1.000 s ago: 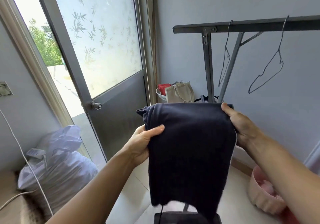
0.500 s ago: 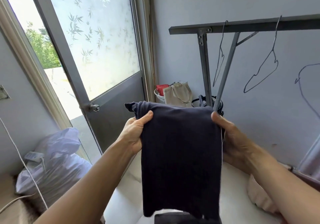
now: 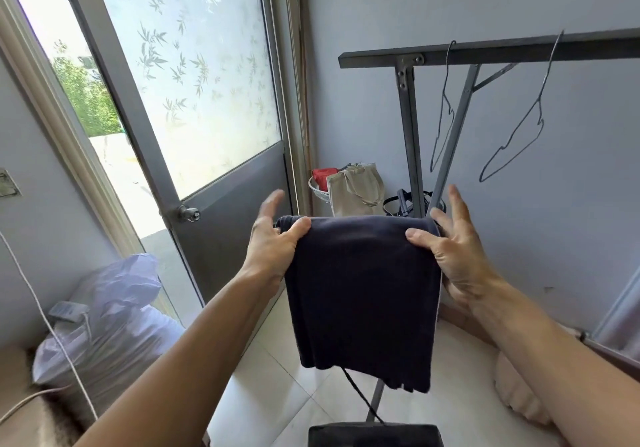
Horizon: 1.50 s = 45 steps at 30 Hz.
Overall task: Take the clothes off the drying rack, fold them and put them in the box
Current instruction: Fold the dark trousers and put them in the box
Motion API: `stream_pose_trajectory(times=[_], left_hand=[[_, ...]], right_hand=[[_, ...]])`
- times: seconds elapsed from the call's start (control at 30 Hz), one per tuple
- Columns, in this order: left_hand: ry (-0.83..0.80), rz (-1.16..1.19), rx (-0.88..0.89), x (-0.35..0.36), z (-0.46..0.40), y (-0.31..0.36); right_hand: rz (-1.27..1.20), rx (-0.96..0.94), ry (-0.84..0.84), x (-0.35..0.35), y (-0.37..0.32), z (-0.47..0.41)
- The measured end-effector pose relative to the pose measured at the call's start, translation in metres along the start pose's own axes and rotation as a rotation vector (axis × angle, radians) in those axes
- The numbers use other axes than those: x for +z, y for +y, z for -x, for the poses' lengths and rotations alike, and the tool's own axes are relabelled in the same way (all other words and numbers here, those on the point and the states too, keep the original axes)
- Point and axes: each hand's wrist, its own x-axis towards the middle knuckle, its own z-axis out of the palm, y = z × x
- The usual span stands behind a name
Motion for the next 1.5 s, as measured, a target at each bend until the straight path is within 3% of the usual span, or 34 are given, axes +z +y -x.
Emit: stream_pose_trajectory(times=[0.13,0.2,0.27,0.33,0.67,0.77,0.87,1.0,1.13,1.3,1.43,1.5], left_hand=[[-0.278,-0.072,0.039,-0.006,0.004,0.009],[-0.360,-0.330,0.117,-0.011,0.004,0.010],[-0.342,-0.694,0.234,-0.012,0.002,0.008],[-0.297,-0.877,0.329,-0.008,0.002,0.005],[-0.276,-1.091,0.648,-0.016,-0.008,0.012],[-0.361,-0.948,0.606,-0.016,-0.009,0.019],[-0.520,-0.640,0.383,-0.013,-0.006,0.029],[-0.486,-0.457,0.255,-0.003,-0.002,0.032],[-0.495,-0.392,0.256,-0.001,-0.004,0.027],[-0.579,-0.365,0.305,0.005,-0.004,0.027],[-0.601,-0.338,0.361,0.010,-0.006,0.024],[-0.519,-0.329,0.398,0.013,-0.009,0.019]], right_hand=[[0.127,-0.067,-0.235,-0.014,-0.011,0.005],[0.355,-0.127,-0.290,-0.017,-0.016,0.008],[0.573,-0.205,-0.301,-0.016,-0.019,0.007],[0.739,-0.271,-0.312,-0.012,-0.021,0.005],[1.053,-0.186,-0.384,-0.017,-0.059,-0.002],[1.198,-0.182,-0.327,-0.020,-0.064,-0.004],[1.267,-0.164,-0.271,-0.024,-0.059,-0.008],[1.158,-0.203,-0.245,-0.023,-0.037,-0.011],[1.077,-0.283,-0.264,-0.022,-0.017,-0.012],[1.152,-0.269,-0.532,-0.001,-0.018,-0.003],[1.014,-0.195,-0.589,0.014,-0.011,-0.005],[0.957,-0.160,-0.513,0.017,-0.009,-0.007]])
